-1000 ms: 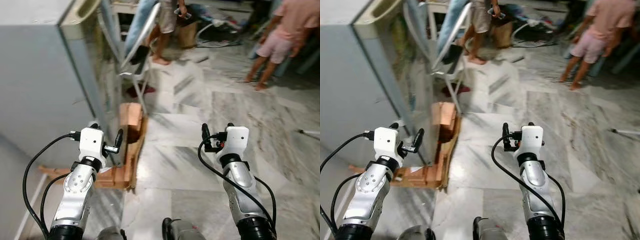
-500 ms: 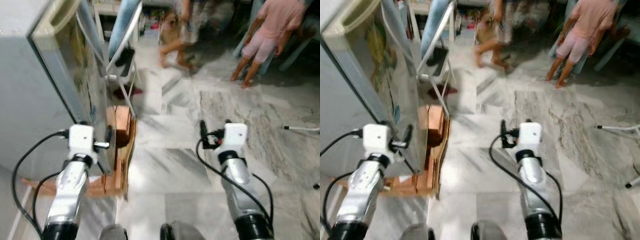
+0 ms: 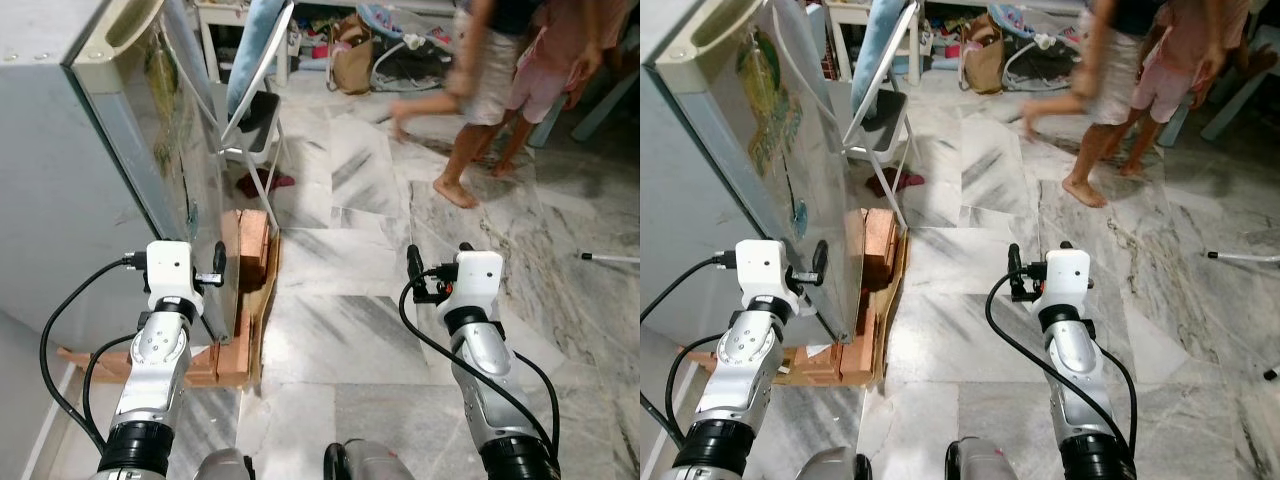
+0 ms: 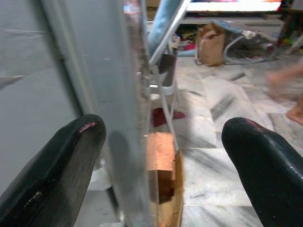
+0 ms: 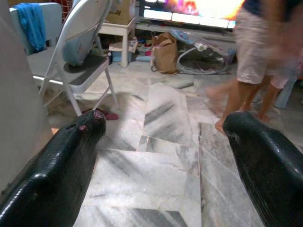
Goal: Restocking fridge
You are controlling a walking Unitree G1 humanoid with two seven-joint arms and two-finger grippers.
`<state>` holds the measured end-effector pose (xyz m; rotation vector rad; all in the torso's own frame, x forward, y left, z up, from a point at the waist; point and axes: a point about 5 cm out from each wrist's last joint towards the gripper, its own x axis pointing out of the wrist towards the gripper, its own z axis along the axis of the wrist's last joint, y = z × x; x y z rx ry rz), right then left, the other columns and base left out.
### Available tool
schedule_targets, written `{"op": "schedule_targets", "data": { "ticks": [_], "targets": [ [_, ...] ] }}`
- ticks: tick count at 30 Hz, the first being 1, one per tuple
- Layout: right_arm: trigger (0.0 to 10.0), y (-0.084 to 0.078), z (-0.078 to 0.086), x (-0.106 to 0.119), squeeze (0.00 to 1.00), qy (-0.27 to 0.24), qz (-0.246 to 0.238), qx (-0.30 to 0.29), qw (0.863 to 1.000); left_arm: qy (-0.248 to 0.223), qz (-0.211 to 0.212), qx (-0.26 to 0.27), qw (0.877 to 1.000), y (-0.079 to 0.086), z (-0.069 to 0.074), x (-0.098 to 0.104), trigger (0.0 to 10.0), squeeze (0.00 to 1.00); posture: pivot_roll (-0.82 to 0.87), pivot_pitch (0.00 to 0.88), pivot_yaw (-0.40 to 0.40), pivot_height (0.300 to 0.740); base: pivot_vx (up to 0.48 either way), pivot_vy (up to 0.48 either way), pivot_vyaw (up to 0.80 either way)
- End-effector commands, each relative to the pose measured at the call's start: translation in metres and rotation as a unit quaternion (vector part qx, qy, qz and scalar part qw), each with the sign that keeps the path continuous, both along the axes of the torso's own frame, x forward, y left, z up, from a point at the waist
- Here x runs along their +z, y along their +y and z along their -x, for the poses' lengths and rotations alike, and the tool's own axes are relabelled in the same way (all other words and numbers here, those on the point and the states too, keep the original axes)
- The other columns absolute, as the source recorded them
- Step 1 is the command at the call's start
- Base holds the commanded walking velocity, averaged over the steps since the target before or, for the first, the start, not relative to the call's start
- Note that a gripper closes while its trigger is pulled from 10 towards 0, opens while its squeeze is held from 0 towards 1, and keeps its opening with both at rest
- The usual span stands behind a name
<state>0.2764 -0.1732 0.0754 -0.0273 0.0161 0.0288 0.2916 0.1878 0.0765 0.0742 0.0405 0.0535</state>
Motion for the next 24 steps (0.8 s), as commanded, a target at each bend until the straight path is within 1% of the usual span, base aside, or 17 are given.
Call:
{"op": "schedule_targets", "data": {
  "ticks": [1, 7, 12, 14, 15, 17, 18, 21, 22, 24],
  "targets": [
    [10.0, -0.003, 0.001, 0.002, 0.00, -0.001, 0.003, 0.000, 1.000, 0.002, -0.004, 0.004, 1.000, 0.000, -0.002, -0.002, 10.0, 0.00, 0.00, 0.107, -0.062, 0.740, 0.000, 0.000, 0.00],
    [10.0, -0.001, 0.010, -0.002, 0.00, 0.016, -0.003, 0.027, 1.000, 0.004, -0.007, 0.016, 1.000, 0.001, -0.010, -0.002, 10.0, 0.00, -0.02, 0.114, -0.064, 0.740, 0.000, 0.000, 0.00],
    [10.0, 0.000, 0.012, -0.002, 0.00, 0.018, -0.009, 0.038, 0.999, 0.006, -0.006, 0.018, 1.000, 0.001, -0.015, -0.003, 10.0, 0.00, -0.02, 0.116, -0.066, 0.740, 0.000, 0.000, 0.00],
    [10.0, 0.004, 0.013, 0.000, 0.00, 0.019, -0.018, 0.053, 0.998, 0.007, -0.007, 0.018, 1.000, 0.000, -0.018, -0.003, 10.0, 0.00, -0.02, 0.118, -0.067, 0.740, 0.000, 0.000, 0.00],
    [10.0, 0.009, 0.015, -0.001, 0.00, 0.026, -0.024, 0.075, 0.997, 0.009, -0.008, 0.018, 1.000, -0.001, -0.021, -0.004, 10.0, 0.00, -0.02, 0.120, -0.069, 0.740, 0.000, 0.000, 0.00],
    [10.0, 0.013, 0.017, -0.001, 0.00, 0.030, -0.029, 0.092, 0.995, 0.009, -0.010, 0.018, 1.000, -0.001, -0.024, -0.003, 10.0, 0.00, -0.02, 0.122, -0.071, 0.740, 0.000, 0.000, 0.00],
    [10.0, 0.015, 0.020, -0.002, 0.00, 0.035, -0.032, 0.107, 0.993, 0.008, -0.011, 0.019, 1.000, -0.001, -0.027, -0.002, 10.0, 0.00, -0.03, 0.123, -0.072, 0.740, 0.000, 0.000, 0.00],
    [10.0, 0.018, 0.025, -0.003, 0.00, 0.046, -0.032, 0.124, 0.991, 0.011, -0.010, 0.019, 1.000, -0.002, -0.034, 0.001, 10.0, 0.00, -0.03, 0.132, -0.076, 0.740, 0.000, 0.000, 0.00],
    [10.0, 0.018, 0.025, -0.003, 0.00, 0.046, -0.032, 0.124, 0.991, 0.011, -0.010, 0.019, 1.000, -0.002, -0.034, 0.001, 10.0, 0.00, -0.03, 0.132, -0.076, 0.740, 0.000, 0.000, 0.00],
    [10.0, 0.015, 0.028, -0.007, 0.00, 0.056, -0.027, 0.127, 0.990, 0.007, -0.006, 0.014, 1.000, -0.006, -0.041, 0.006, 10.0, 0.00, -0.04, 0.128, -0.074, 0.740, 0.000, 0.000, 0.00]
  ]
}}
